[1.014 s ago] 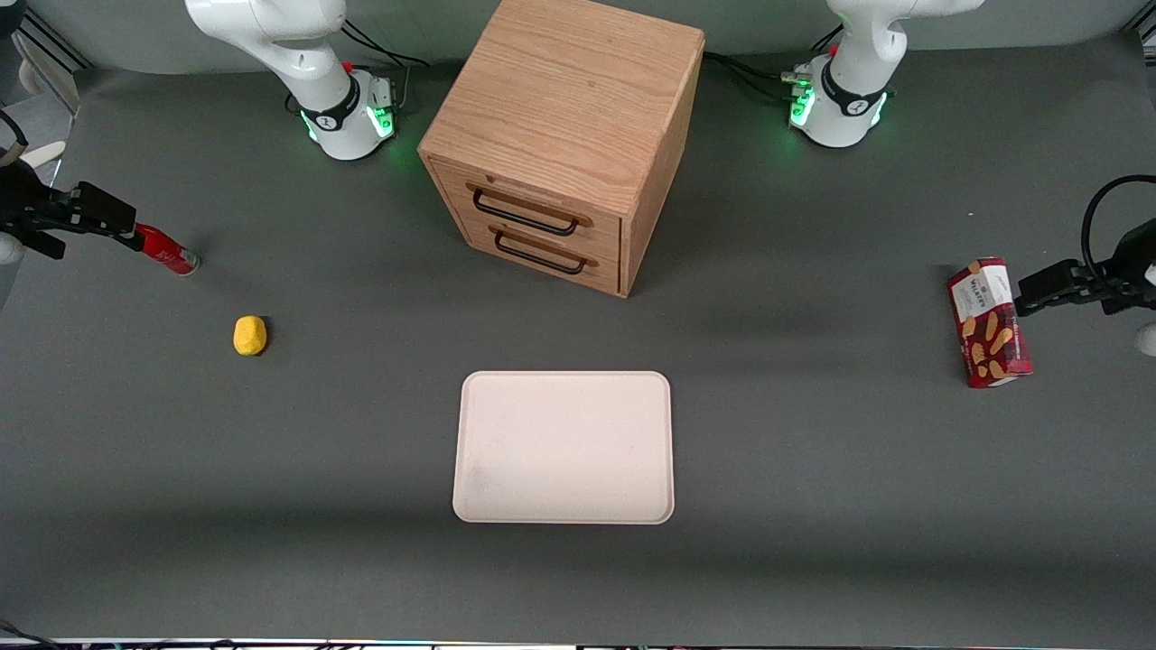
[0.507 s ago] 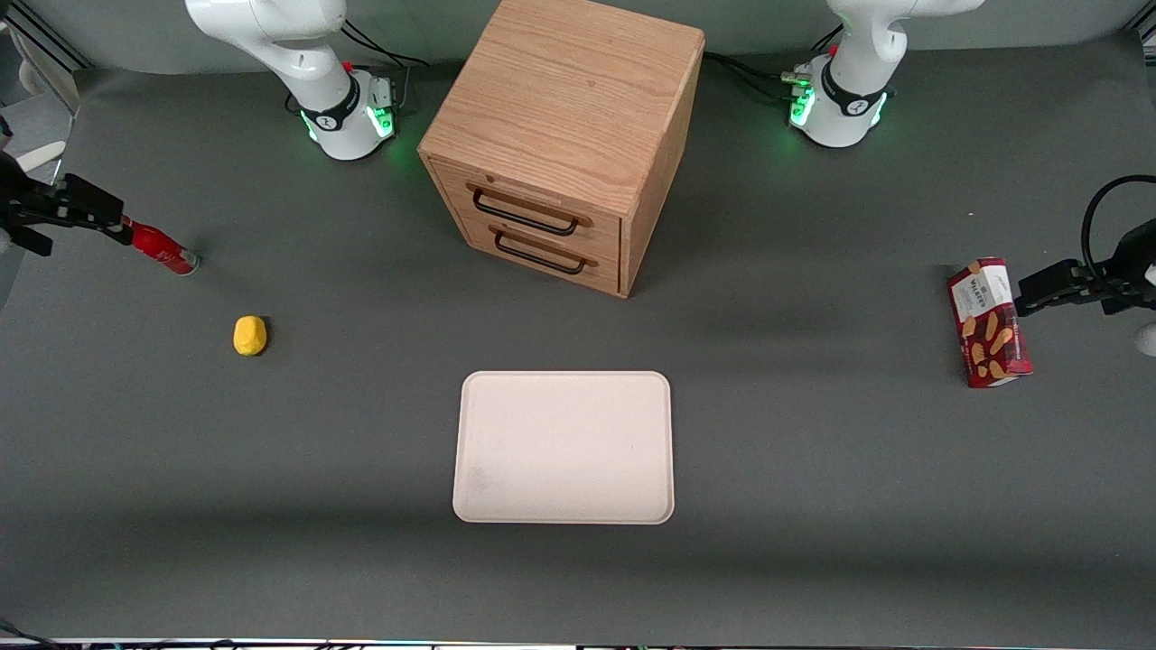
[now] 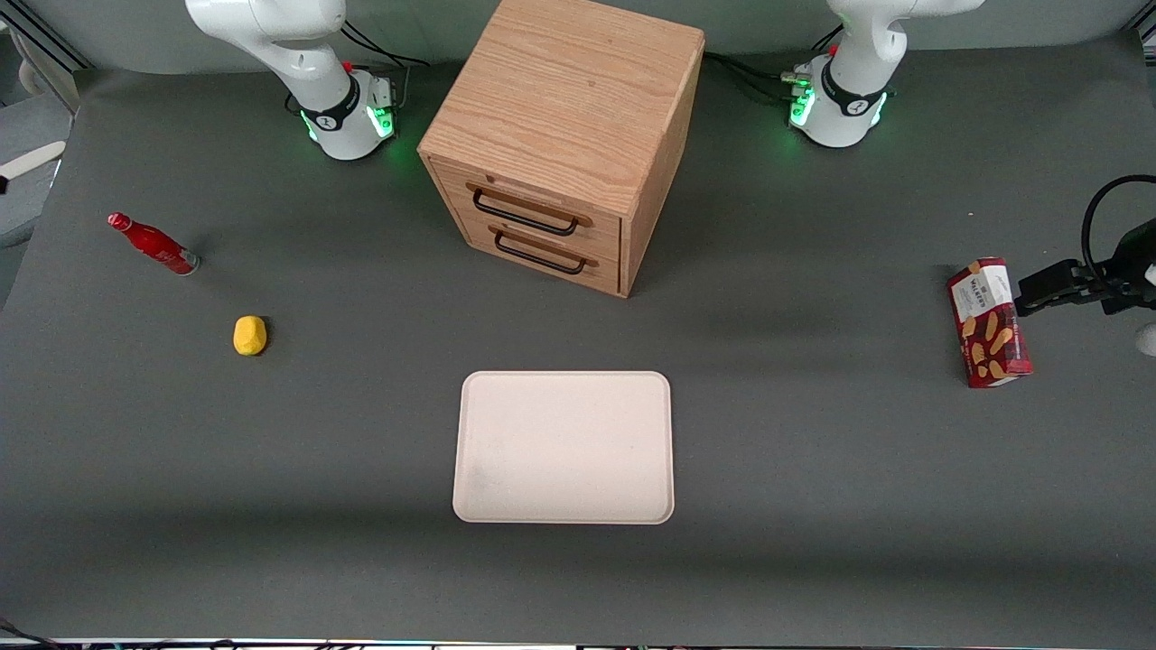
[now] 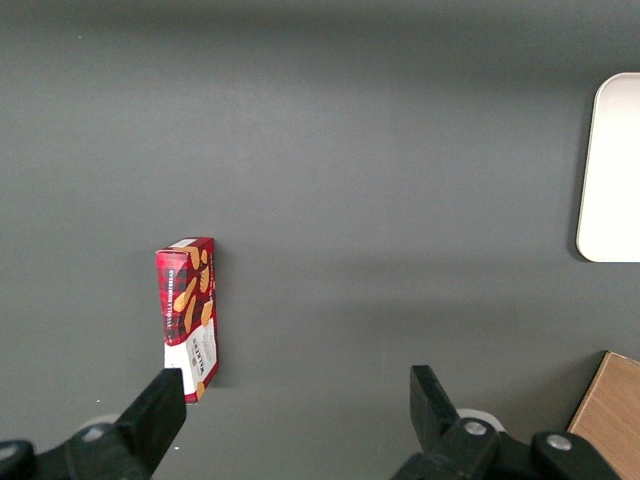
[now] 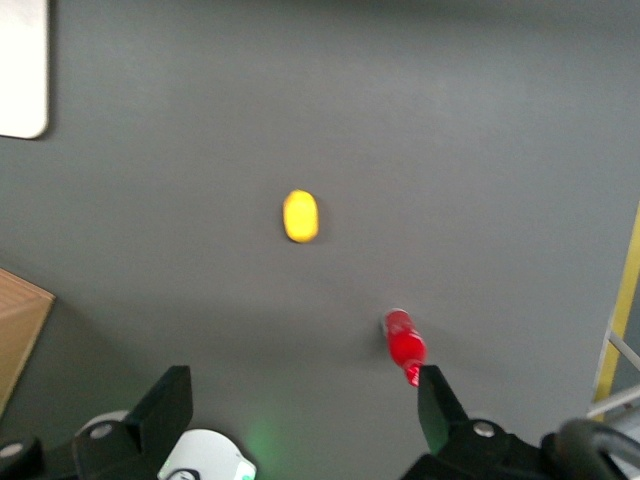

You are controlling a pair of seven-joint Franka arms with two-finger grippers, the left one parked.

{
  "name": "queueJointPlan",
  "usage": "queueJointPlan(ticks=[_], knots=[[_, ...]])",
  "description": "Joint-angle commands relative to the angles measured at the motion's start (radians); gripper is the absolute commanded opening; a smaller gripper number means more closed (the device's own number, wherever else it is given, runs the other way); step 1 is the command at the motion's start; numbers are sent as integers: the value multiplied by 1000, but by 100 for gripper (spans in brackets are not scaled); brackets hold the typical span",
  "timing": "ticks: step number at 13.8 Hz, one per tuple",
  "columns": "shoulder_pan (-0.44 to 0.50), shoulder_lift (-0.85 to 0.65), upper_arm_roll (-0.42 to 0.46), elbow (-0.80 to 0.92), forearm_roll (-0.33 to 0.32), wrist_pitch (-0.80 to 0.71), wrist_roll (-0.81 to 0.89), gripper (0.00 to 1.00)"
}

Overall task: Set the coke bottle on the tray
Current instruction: 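Lower the open right gripper over the red Coca-Cola bottle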

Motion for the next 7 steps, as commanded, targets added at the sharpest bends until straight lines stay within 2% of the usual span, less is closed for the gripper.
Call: queueJointPlan(ticks=[1,4,7], knots=[[13,-81,-60,-68,-52,-1,-76,100],[13,-202,-82,-168,-121,4,-78,100],[14,-278,-160,-248,-131,7,-79,100]])
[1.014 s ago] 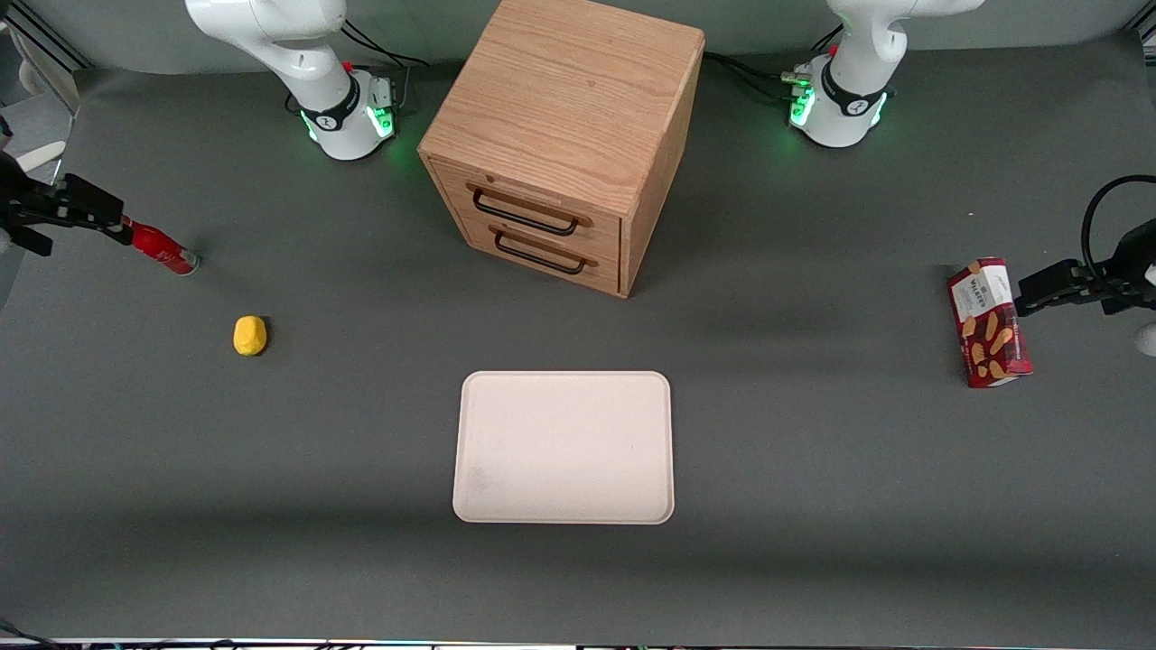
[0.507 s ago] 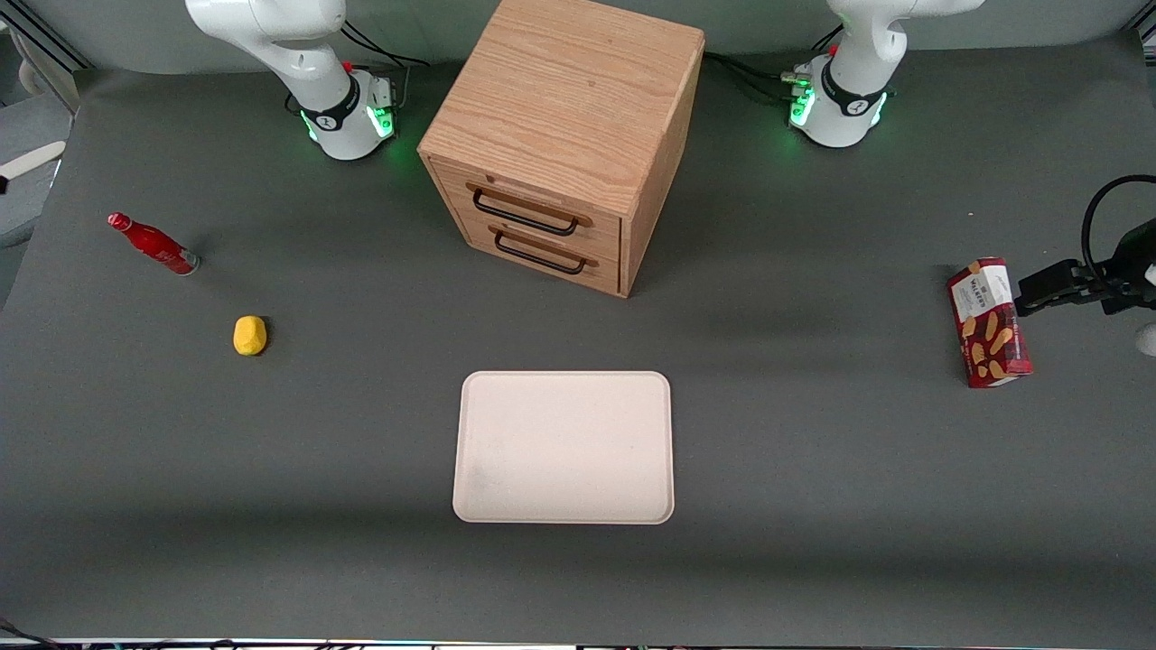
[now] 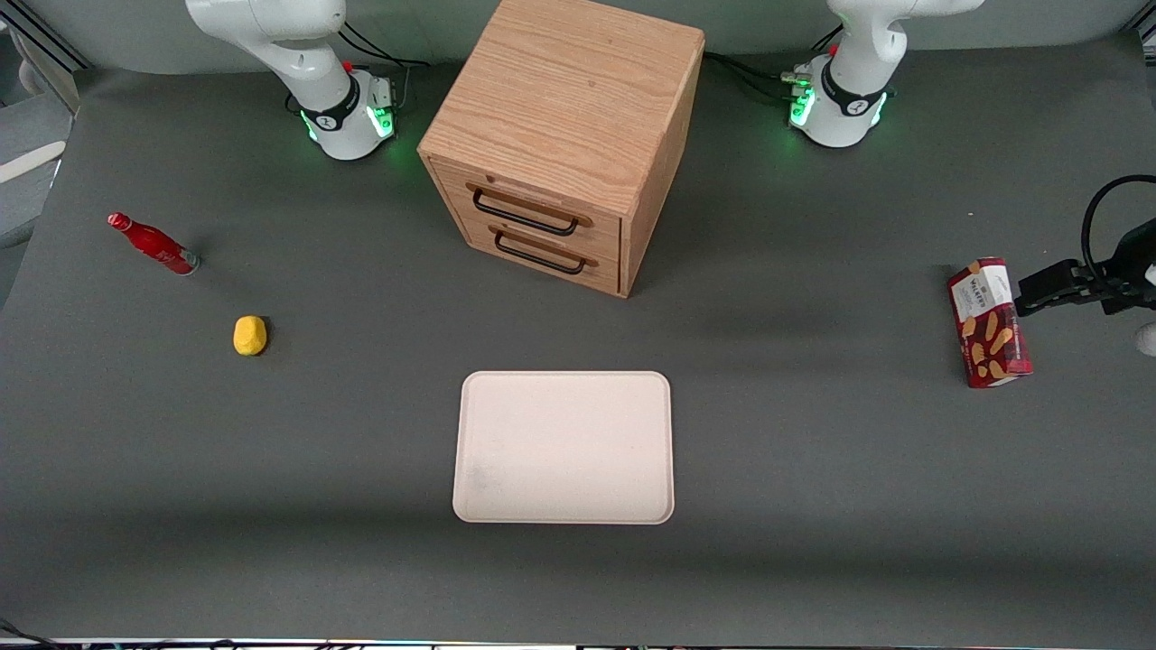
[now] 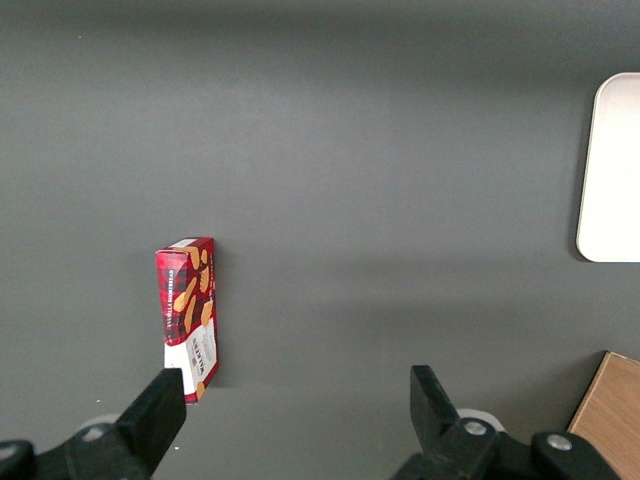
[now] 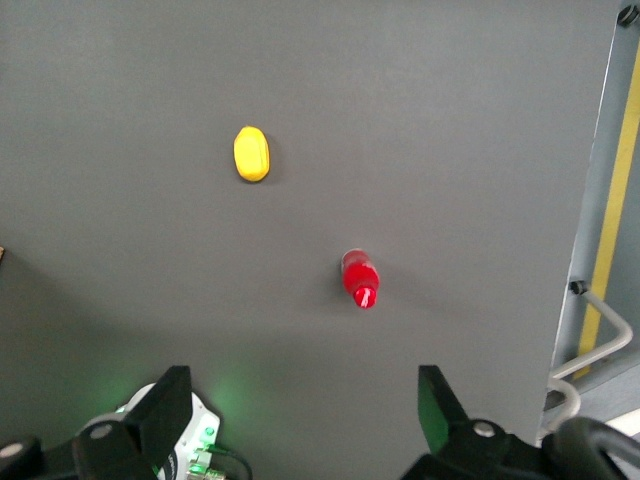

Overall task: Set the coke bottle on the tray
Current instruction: 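Lower the open right gripper over the red Coca-Cola bottle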

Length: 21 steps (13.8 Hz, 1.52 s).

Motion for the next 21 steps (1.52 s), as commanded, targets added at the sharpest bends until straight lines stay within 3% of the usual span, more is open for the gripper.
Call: queueJointPlan(ticks=[1,7,13,21], knots=[[16,-113,-50,-115,-60,17,-12,100],[19,-187,-56,-166,-158,49,-172,100],[19,-172,-93,-204,-160,81,-214,100],[22,-80,-125,-397,-148,371,-201,100]])
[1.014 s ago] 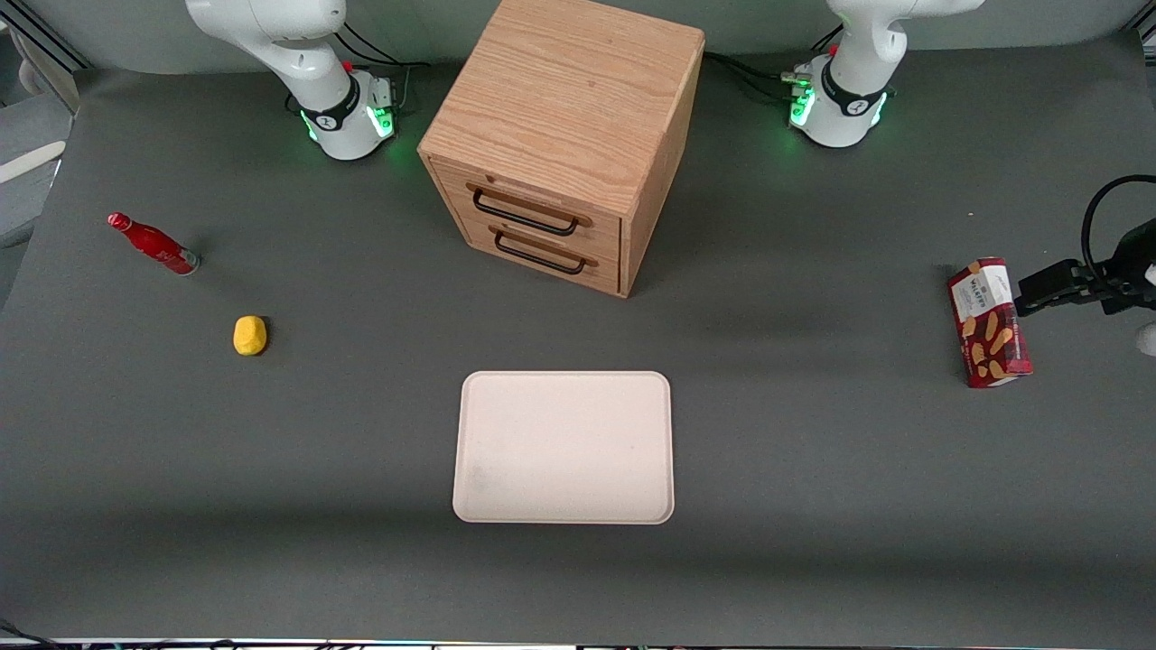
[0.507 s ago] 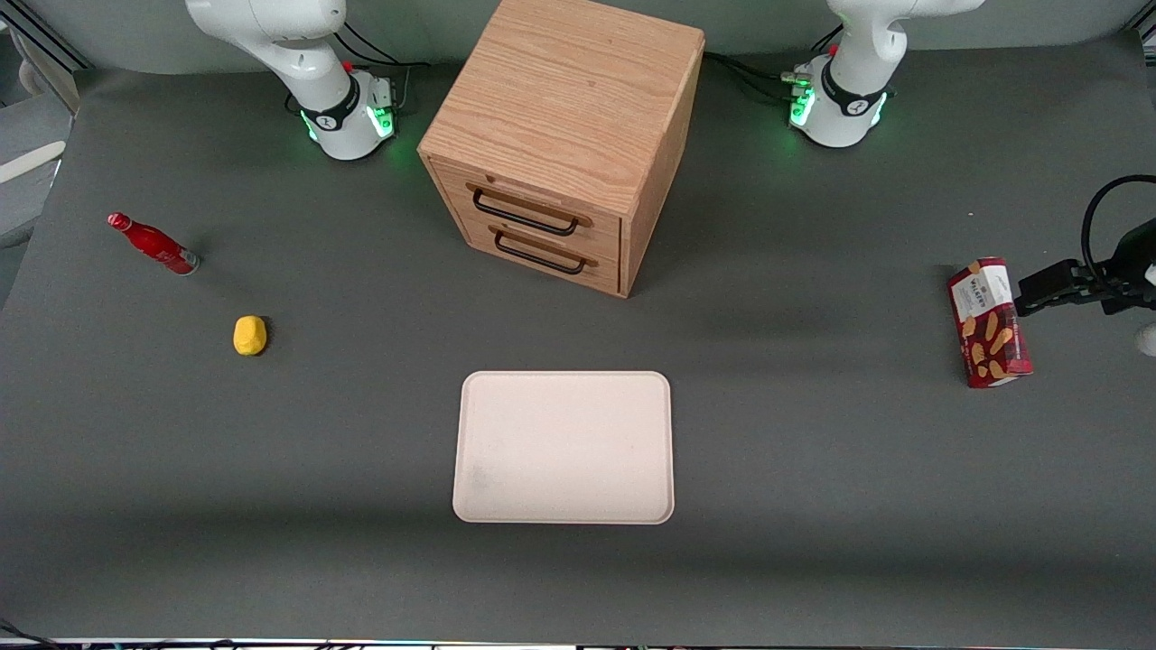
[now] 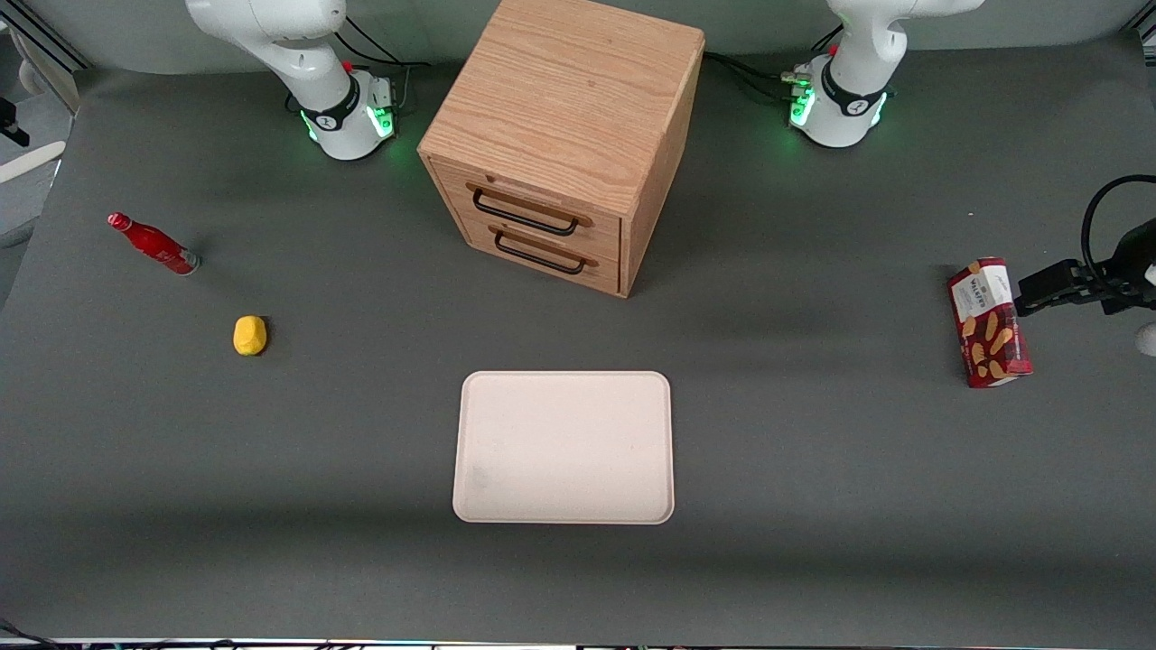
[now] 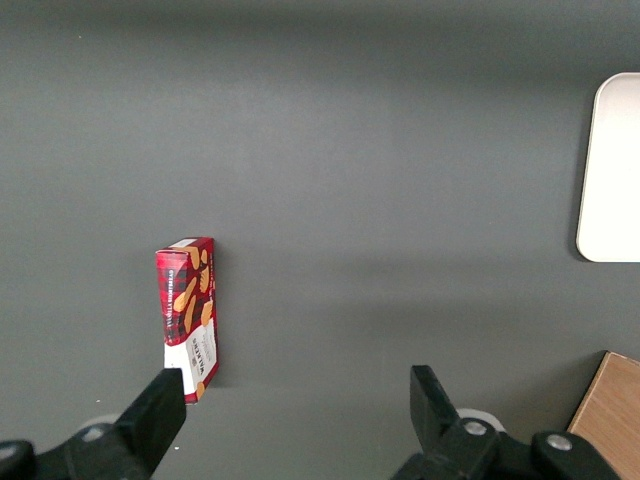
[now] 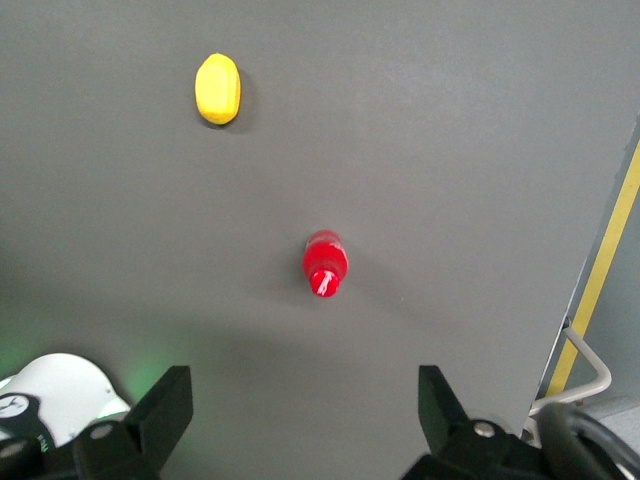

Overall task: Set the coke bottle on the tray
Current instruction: 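Lower the open right gripper over the red Coca-Cola bottle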

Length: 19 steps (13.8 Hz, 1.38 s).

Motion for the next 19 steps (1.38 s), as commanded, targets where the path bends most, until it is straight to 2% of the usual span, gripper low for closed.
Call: queueJointPlan(ticks=[1,7,12,14,19], knots=[[9,33,-9,-63,-14,112,-5,100],[33,59,-84,-208,-11,294,-3,100],[84,87,-203,-318,-4,451,-6,100],[84,99,-225,-359,-4,521,-18,100],[84,148,-239,-383,-4,581,-43,100]])
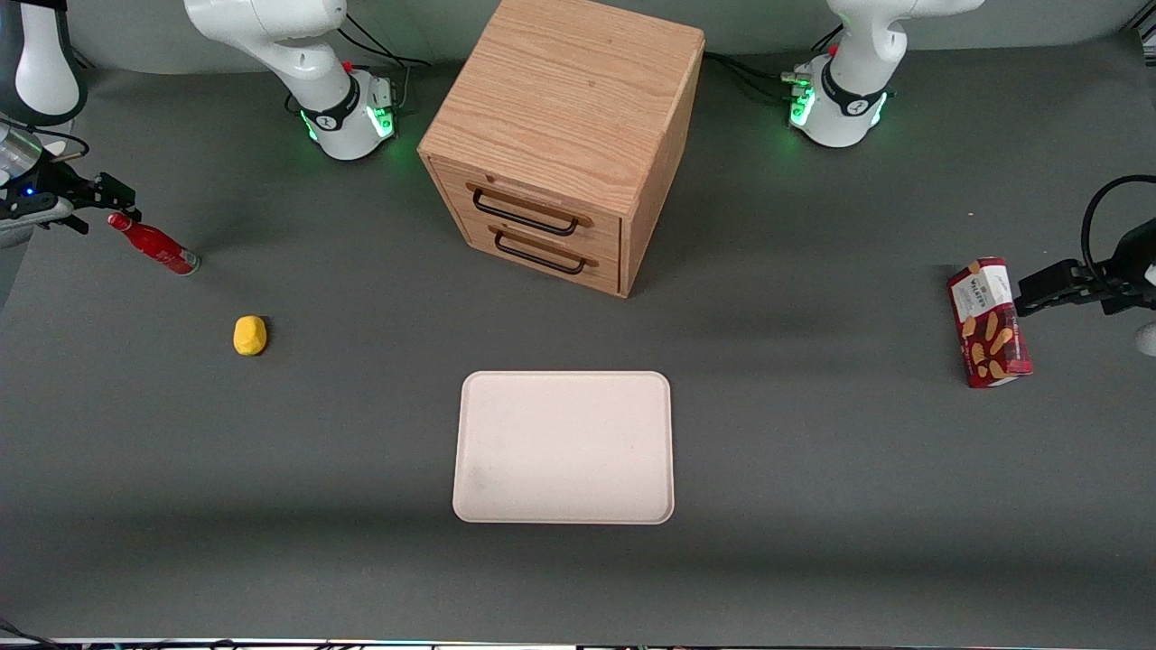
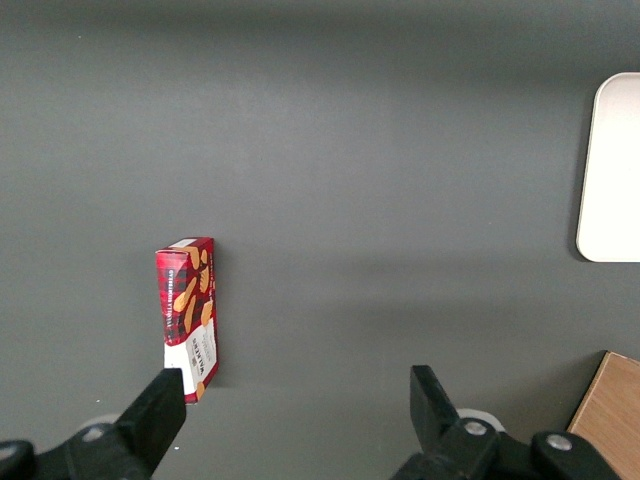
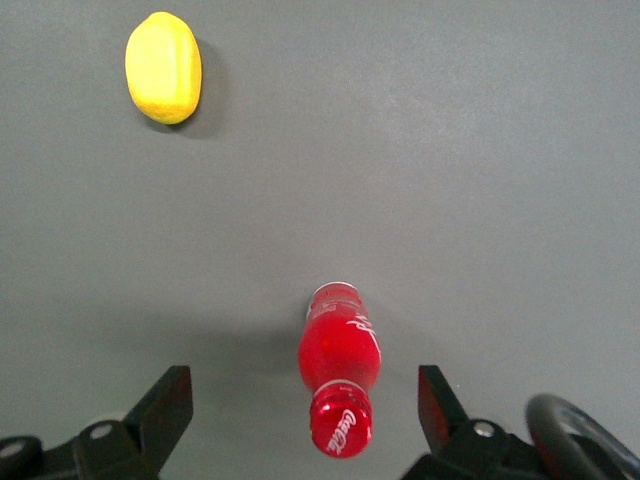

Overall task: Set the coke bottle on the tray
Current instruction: 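Lower the open right gripper over the red Coca-Cola bottle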

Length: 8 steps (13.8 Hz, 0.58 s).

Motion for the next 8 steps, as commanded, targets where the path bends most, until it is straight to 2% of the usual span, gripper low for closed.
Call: queueJointPlan(ticks=[1,8], knots=[[10,41,-40,-9,-5,50,-72,100],[10,71,-66,-20,-5,79,-85,100]])
